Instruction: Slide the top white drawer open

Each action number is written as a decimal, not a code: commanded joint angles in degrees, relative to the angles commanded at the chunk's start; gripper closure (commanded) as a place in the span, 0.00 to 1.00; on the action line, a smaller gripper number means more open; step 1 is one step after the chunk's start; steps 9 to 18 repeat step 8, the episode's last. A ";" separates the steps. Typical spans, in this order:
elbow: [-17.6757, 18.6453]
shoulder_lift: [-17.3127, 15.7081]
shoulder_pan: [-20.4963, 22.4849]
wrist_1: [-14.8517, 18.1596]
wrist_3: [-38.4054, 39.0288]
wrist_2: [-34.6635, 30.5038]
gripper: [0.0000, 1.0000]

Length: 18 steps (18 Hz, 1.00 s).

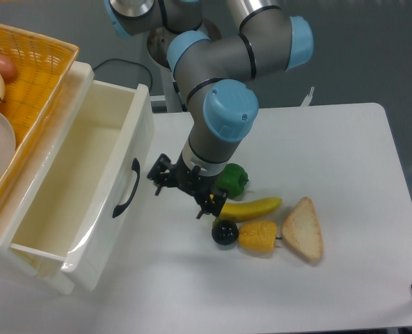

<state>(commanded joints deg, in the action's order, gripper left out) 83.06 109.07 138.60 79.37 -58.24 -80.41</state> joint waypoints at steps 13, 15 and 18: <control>-0.09 0.35 1.23 -4.04 -8.99 -0.54 0.00; -0.09 0.35 1.23 -4.04 -8.99 -0.54 0.00; -0.09 0.35 1.23 -4.04 -8.99 -0.54 0.00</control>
